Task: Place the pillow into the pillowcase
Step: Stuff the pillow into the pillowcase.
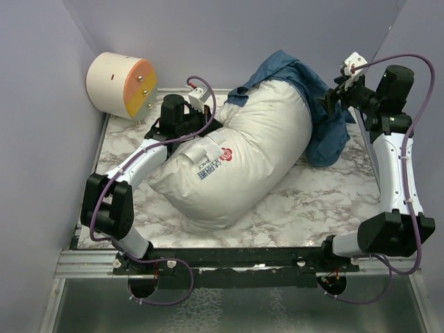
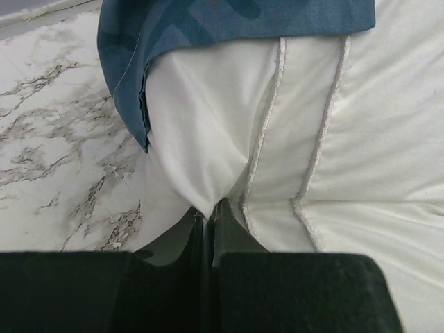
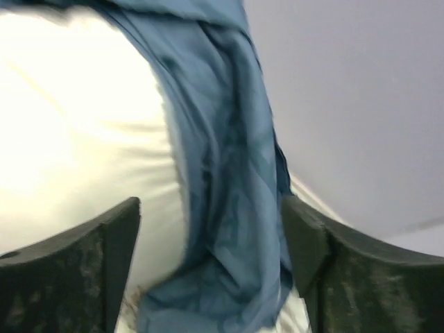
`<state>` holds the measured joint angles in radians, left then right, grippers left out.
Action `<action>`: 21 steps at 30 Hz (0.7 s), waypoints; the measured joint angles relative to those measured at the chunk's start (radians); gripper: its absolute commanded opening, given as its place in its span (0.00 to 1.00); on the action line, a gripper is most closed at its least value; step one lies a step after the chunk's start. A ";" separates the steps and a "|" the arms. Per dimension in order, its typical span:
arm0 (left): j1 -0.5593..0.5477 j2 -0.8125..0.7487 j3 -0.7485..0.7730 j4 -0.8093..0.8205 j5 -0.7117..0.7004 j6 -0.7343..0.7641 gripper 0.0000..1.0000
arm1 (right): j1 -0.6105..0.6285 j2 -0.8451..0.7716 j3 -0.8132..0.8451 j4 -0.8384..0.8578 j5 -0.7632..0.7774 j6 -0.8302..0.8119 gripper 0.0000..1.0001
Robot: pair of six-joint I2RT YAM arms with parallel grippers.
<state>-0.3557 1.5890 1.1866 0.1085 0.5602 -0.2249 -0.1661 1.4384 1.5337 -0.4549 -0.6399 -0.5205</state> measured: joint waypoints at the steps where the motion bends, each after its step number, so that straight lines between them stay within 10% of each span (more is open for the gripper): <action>1: 0.000 0.000 0.000 0.001 0.000 0.000 0.00 | 0.003 -0.023 -0.009 0.008 -0.060 0.006 0.68; 8: 0.000 -0.001 -0.005 0.008 0.000 0.003 0.00 | 0.015 0.052 -0.015 0.039 -0.215 0.046 0.56; 21: -0.006 -0.008 -0.011 0.014 0.000 0.009 0.00 | 0.090 0.180 -0.011 0.048 -0.057 0.099 0.56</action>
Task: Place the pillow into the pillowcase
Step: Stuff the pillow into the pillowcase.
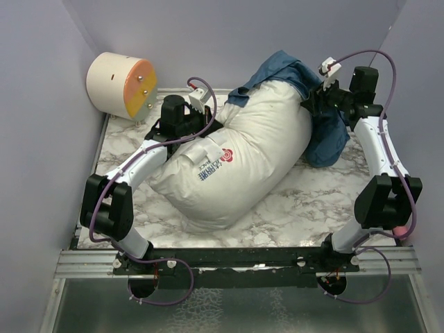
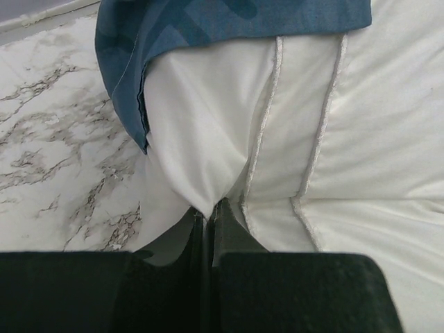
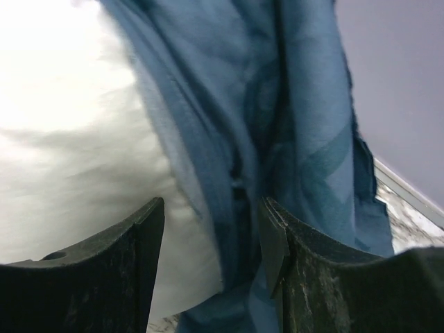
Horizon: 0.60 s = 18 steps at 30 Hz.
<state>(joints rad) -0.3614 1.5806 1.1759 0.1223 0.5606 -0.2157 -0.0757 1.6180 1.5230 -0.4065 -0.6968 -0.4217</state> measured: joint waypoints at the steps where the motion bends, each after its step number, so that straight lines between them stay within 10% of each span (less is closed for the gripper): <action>1: 0.000 0.000 0.000 0.000 0.000 0.001 0.00 | 0.002 0.007 0.004 0.004 0.014 0.000 0.56; 5: -0.001 -0.001 0.000 0.000 0.000 0.002 0.00 | 0.017 0.034 0.014 0.018 0.085 -0.002 0.51; 10: -0.001 -0.006 -0.007 0.000 0.000 0.002 0.00 | 0.056 0.047 0.014 0.021 0.123 -0.014 0.03; 18: -0.002 -0.024 -0.023 0.001 -0.002 0.000 0.00 | 0.068 -0.048 -0.065 0.008 -0.066 -0.060 0.01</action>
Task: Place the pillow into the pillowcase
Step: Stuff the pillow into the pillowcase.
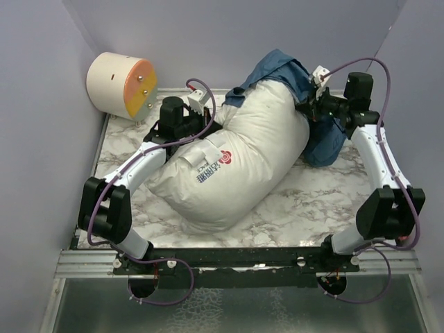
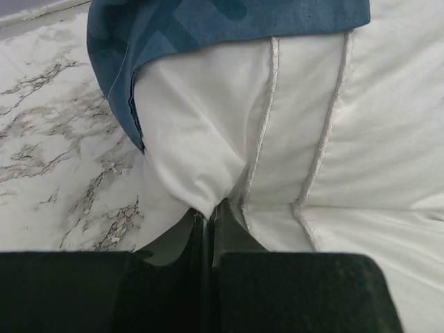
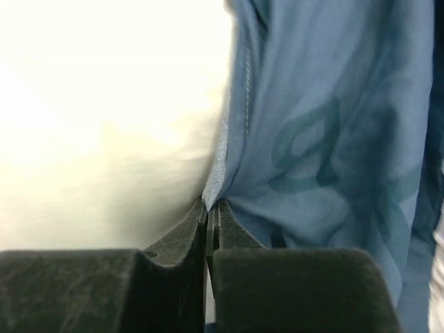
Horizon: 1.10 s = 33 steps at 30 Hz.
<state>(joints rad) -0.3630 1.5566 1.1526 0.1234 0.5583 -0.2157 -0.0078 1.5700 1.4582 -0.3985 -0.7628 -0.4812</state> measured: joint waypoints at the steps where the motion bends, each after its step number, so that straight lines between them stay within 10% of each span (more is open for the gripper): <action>1: 0.000 -0.005 -0.003 -0.002 -0.002 -0.002 0.00 | 0.000 -0.035 -0.020 -0.001 -0.046 0.003 0.01; 7: 0.003 -0.020 -0.015 -0.028 -0.031 -0.002 0.00 | 0.108 -0.137 -0.003 -0.009 -0.262 0.038 0.01; 15: 0.010 -0.025 -0.068 -0.066 -0.071 0.002 0.01 | 0.299 -0.016 -0.050 -0.013 -0.019 0.044 0.02; 24: 0.006 -0.108 -0.079 -0.094 -0.241 0.040 0.81 | 0.268 -0.018 -0.094 0.031 0.093 0.071 0.12; 33: 0.042 -0.372 0.014 -0.171 -0.368 0.077 0.83 | 0.217 -0.029 -0.137 0.066 -0.048 0.114 0.55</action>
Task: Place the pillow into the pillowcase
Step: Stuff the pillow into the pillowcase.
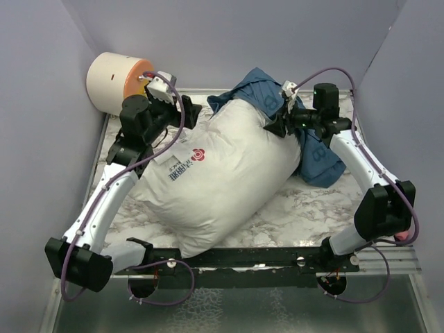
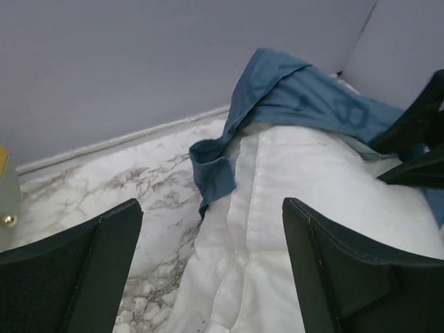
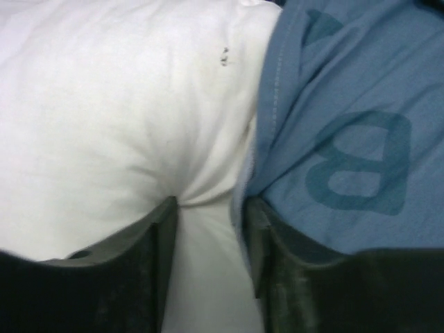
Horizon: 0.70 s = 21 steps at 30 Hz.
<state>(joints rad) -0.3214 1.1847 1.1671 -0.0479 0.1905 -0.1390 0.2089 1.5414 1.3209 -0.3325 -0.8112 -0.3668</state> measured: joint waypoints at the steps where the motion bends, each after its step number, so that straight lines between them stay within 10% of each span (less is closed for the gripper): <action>1: 0.000 -0.010 0.033 -0.011 0.018 -0.005 0.83 | -0.006 -0.002 0.000 -0.002 -0.029 0.001 0.62; 5: -0.142 -0.051 0.080 -0.057 0.024 -0.003 0.84 | -0.060 -0.046 -0.006 -0.018 -0.180 0.020 0.77; 13: -0.875 0.066 0.043 -0.178 -0.376 0.202 0.87 | -0.288 -0.361 -0.284 0.121 -0.427 0.168 0.76; 21: -0.989 0.356 0.103 -0.233 -0.772 0.440 0.92 | -0.520 -0.293 -0.344 0.164 -0.285 0.231 0.76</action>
<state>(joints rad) -1.3102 1.5410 1.2705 -0.2806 -0.5812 0.3008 -0.3115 1.2480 0.9768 -0.1684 -1.0966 -0.1356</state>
